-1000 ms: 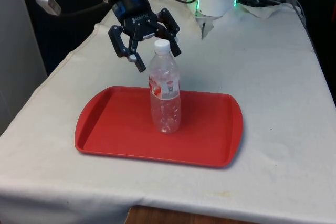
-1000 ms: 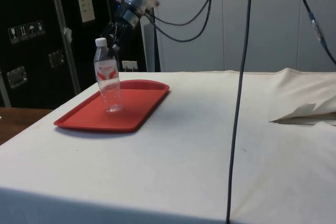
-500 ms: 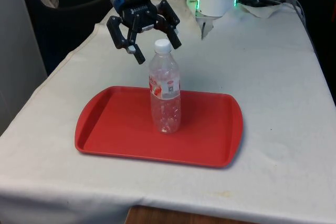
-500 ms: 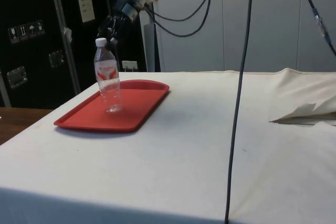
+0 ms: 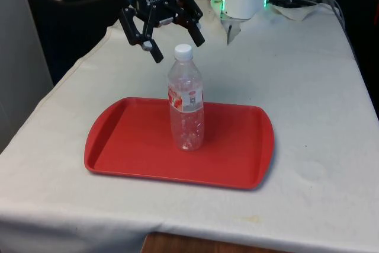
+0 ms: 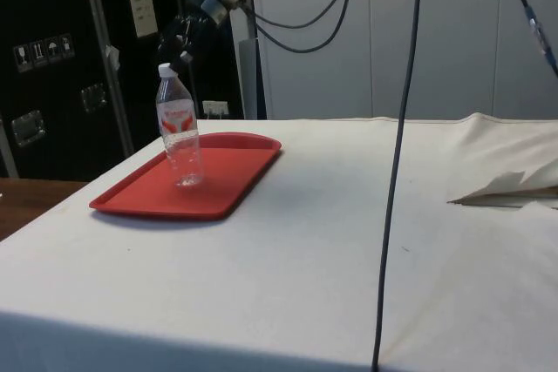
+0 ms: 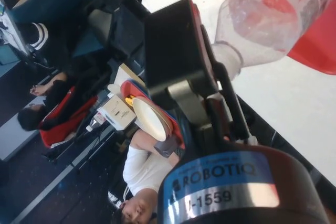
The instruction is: Place the bottle upright on the tray.
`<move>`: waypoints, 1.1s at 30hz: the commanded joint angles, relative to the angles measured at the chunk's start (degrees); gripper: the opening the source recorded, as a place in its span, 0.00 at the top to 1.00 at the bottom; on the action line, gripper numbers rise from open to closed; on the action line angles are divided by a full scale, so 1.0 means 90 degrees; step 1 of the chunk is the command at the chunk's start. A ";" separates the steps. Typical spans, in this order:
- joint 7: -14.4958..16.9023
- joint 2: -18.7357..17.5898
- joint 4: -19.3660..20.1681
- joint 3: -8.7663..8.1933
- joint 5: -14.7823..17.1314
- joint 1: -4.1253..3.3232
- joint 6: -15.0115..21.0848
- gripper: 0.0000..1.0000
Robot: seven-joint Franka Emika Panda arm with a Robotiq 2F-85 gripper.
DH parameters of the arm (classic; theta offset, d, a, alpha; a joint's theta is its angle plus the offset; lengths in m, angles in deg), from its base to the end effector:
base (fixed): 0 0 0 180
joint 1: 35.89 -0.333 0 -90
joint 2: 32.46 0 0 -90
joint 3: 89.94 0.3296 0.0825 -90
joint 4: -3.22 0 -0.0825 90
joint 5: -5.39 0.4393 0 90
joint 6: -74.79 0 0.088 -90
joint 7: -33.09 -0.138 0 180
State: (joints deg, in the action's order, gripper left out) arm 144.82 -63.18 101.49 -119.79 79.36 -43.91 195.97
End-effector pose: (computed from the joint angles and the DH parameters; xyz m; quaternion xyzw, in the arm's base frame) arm 0.7188 -0.1752 0.2818 -0.8284 -0.3960 -0.3641 0.1563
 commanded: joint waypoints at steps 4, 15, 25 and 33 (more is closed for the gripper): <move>-0.0064 0.0057 -0.0019 -0.0038 -0.0095 -0.0025 -0.0045 0.00; -0.0006 0.0146 -0.0083 -0.0102 -0.0166 -0.0045 -0.0185 0.00; 0.0019 0.0172 -0.0153 -0.0121 -0.0395 -0.0051 -0.0248 0.00; 0.0051 0.0191 -0.0210 -0.0134 -0.0554 -0.0051 -0.0325 0.00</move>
State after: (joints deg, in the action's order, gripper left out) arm 145.50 -61.57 99.60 -120.76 75.06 -44.14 193.05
